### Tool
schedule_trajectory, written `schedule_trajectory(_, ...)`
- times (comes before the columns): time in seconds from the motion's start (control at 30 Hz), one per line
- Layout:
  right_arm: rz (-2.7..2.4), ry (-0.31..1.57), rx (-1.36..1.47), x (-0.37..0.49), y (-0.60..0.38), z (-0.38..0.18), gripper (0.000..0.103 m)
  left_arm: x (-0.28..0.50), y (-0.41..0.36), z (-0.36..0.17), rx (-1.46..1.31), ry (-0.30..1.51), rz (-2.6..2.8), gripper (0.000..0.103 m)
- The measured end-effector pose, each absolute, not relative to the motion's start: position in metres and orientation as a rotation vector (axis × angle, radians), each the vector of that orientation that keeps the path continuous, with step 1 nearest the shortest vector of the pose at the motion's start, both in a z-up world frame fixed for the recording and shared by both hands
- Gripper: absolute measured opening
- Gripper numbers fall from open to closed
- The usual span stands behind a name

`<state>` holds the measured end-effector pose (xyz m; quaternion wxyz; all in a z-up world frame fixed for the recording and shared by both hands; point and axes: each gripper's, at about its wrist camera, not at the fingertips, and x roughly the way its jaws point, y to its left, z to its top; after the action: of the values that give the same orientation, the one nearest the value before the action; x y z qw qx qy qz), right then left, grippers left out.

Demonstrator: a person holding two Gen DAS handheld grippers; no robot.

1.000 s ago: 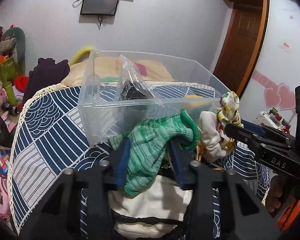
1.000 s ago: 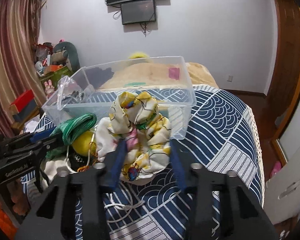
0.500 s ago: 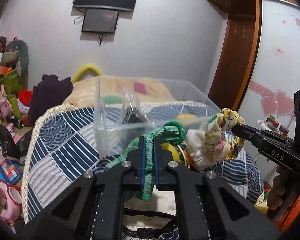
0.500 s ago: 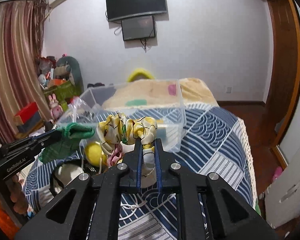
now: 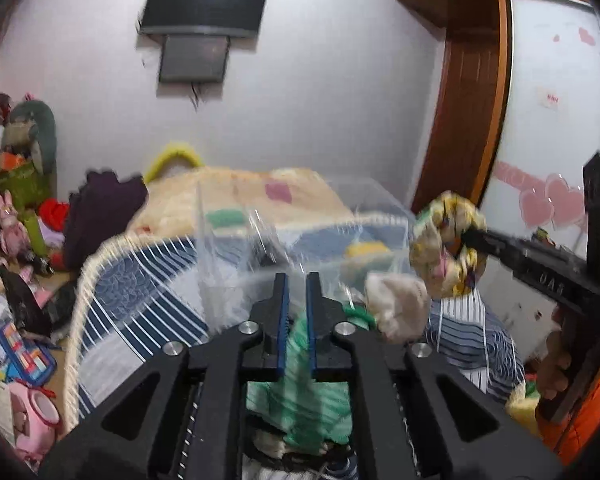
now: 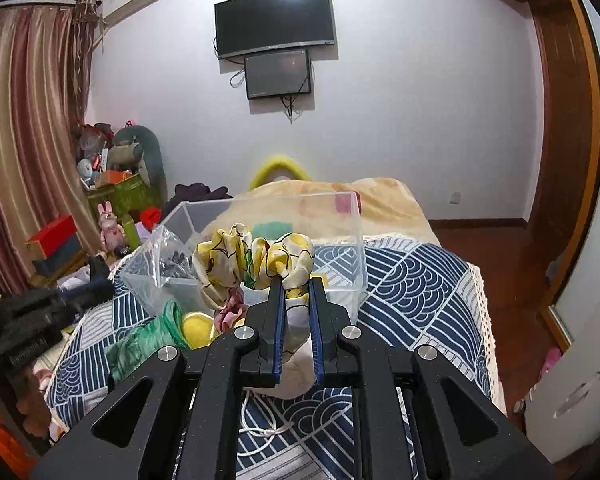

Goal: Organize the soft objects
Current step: 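Lift the floral cloth and green glove toward the clear box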

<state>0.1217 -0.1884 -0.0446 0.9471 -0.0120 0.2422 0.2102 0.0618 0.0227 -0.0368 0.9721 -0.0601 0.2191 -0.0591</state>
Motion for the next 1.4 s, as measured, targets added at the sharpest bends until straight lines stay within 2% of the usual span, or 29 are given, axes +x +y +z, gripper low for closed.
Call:
schedule_trajectory(0.03,0.428,0.498,-0.023,0.122,-0.189,-0.046,0.010,0.065,0.022,-0.042,-0.125,0.465,-0.129,0.022)
schedule_trajectory(0.1,0.427,0.501,-0.026,0.123,-0.189,-0.047,0.010,0.072,0.018,-0.053,-0.128,0.524,-0.148,0.050)
schedule_trajectory(0.17,0.428,0.504,-0.025,0.123,-0.189,-0.049,0.010,0.079,0.014,-0.066,-0.127,0.574,-0.156,0.066)
schedule_trajectory(0.27,0.432,0.516,-0.025,0.124,-0.189,-0.052,0.010,0.086,0.010,-0.082,-0.128,0.617,-0.147,0.068)
schedule_trajectory(0.33,0.433,0.524,-0.023,0.126,-0.189,-0.053,0.010,0.089,0.009,-0.090,-0.132,0.637,-0.157,0.064)
schedule_trajectory(0.4,0.433,0.527,-0.022,0.126,-0.189,-0.054,0.010,0.091,0.009,-0.094,-0.139,0.648,-0.173,0.039)
schedule_trajectory(0.47,0.433,0.531,-0.018,0.127,-0.189,-0.054,0.010,0.089,0.010,-0.095,-0.138,0.640,-0.179,0.018)
schedule_trajectory(0.5,0.432,0.532,-0.015,0.127,-0.189,-0.054,0.010,0.088,0.010,-0.094,-0.128,0.639,-0.181,0.013)
schedule_trajectory(0.67,0.425,0.524,-0.012,0.126,-0.191,-0.052,0.010,0.080,0.010,-0.086,-0.101,0.601,-0.190,0.008)
schedule_trajectory(1.03,0.415,0.479,-0.001,0.133,-0.188,-0.035,0.010,0.064,0.023,-0.035,-0.123,0.438,-0.163,0.008)
schedule_trajectory(1.4,0.386,0.438,0.015,0.163,-0.167,-0.021,0.010,0.098,0.026,-0.002,-0.141,0.317,-0.101,0.008)
